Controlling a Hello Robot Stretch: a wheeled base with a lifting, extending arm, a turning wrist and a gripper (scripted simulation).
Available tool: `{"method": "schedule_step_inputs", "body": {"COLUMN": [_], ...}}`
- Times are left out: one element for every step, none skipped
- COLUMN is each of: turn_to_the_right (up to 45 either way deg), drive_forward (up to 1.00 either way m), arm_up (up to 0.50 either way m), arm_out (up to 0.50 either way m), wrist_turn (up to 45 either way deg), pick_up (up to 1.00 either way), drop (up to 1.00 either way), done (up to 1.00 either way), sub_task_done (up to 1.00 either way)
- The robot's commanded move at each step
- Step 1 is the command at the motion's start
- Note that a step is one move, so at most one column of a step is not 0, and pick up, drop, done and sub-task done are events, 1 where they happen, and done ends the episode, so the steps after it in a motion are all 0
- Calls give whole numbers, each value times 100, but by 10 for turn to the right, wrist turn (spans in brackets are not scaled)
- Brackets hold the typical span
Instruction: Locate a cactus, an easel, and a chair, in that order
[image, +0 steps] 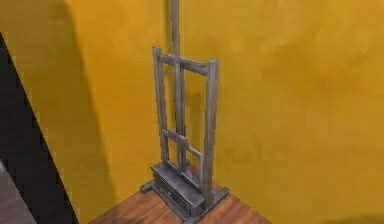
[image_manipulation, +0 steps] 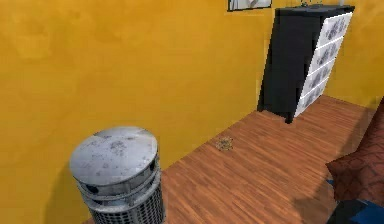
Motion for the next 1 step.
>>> {"method": "schedule_step_inputs", "body": {"turn_to_the_right": [-450], "drive_forward": [0], "arm_up": [0], "arm_out": [0], "wrist_turn": [0], "pick_up": [0], "drop": [0], "done": [0], "sub_task_done": [0]}}
